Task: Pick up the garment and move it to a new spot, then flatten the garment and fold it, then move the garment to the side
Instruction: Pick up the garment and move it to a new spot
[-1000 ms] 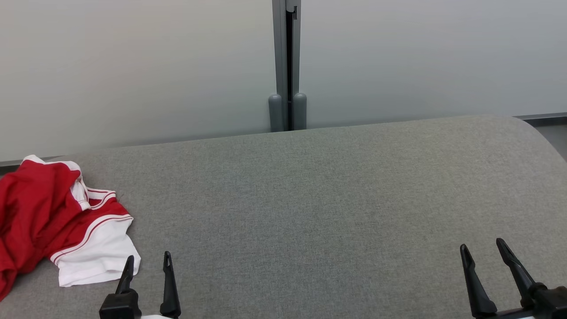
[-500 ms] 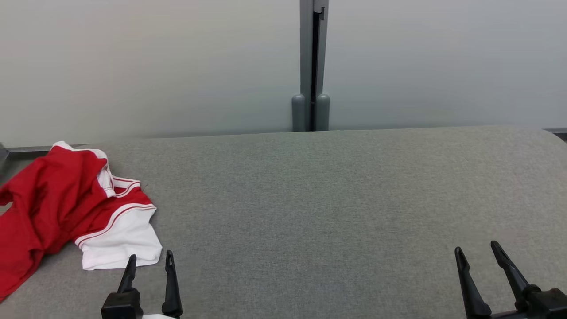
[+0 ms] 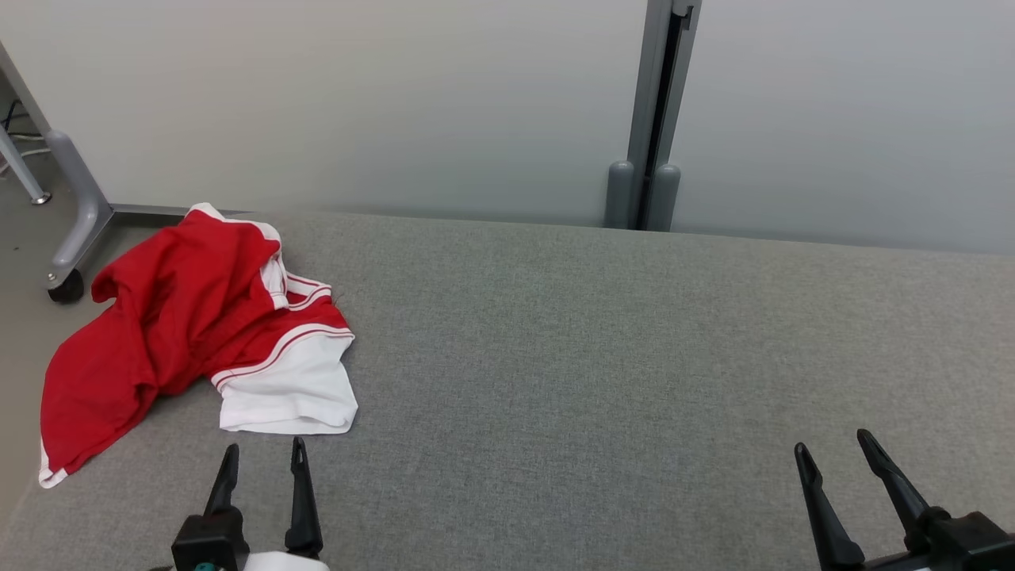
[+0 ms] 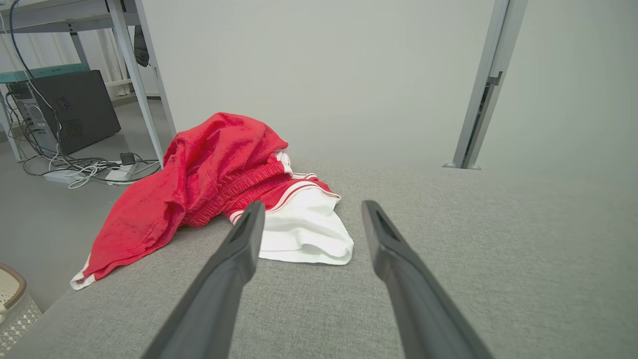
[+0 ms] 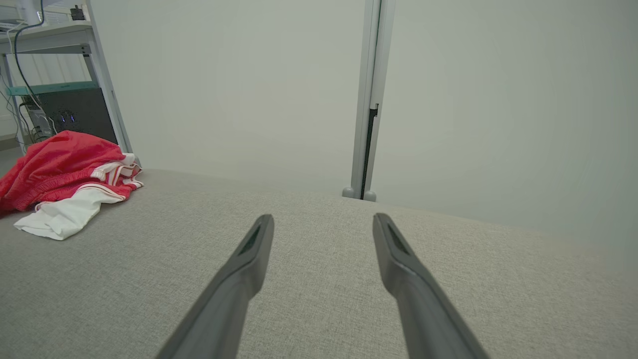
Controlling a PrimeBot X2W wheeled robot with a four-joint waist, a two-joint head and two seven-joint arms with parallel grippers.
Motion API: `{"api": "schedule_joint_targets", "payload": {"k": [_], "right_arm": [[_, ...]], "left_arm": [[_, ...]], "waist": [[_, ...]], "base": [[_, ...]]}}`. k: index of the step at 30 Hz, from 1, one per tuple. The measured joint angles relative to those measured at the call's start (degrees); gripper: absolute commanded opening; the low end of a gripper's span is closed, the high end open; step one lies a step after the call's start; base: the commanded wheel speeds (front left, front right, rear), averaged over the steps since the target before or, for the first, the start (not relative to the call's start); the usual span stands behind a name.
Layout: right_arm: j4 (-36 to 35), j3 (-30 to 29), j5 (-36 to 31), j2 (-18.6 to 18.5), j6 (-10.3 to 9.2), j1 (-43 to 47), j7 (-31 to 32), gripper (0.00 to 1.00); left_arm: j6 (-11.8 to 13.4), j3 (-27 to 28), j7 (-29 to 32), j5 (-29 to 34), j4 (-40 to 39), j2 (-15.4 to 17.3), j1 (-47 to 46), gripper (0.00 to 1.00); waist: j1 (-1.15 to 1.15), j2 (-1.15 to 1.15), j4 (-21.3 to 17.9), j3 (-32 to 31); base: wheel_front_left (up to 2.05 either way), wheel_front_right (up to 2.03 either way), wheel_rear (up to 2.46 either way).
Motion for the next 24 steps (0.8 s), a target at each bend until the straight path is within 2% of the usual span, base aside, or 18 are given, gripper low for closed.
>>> {"api": "schedule_joint_targets", "payload": {"k": [4,8,14,17,21,24], "right_arm": [[-1.2,0.4,0.8,-2.0,0.00,-1.0,0.0,1.00],[-4.1,0.3,2.6,-6.2,0.00,-4.2,0.0,1.00],[-7.8,0.7,5.1,-12.7,0.00,-6.7,0.0,1.00],[-9.4,1.3,6.3,-15.2,0.01,-7.5,0.0,1.00],[-11.1,1.2,7.5,-17.3,0.00,-8.6,0.0,1.00],[-11.9,1.2,8.3,-17.7,0.01,-8.6,0.0,1.00]], "left_arm": [[0.1,-0.3,0.0,-1.3,-0.2,0.0,-4.5,1.00],[2.2,-0.8,0.2,-1.4,0.8,0.0,-13.7,1.00],[5.1,-0.6,6.3,-0.5,5.6,0.1,-29.8,1.00],[7.0,0.4,10.8,0.1,8.8,1.2,-36.2,1.00],[9.9,1.7,14.7,1.7,12.9,4.1,-44.4,1.00],[11.1,2.5,17.4,2.1,16.3,5.3,-48.2,1.00]], "waist": [[0.00,0.00,0.8,2.5],[0.00,0.00,1.3,7.4],[0.00,0.00,2.0,16.4],[0.00,0.00,2.1,20.5],[0.00,0.00,1.8,25.2],[0.00,0.00,1.0,27.6]], "base": [[0.00,0.00,0.00],[0.00,0.00,0.00],[0.00,0.00,0.00],[0.00,0.00,0.00],[0.00,0.00,0.00],[0.00,0.00,0.00]]}}
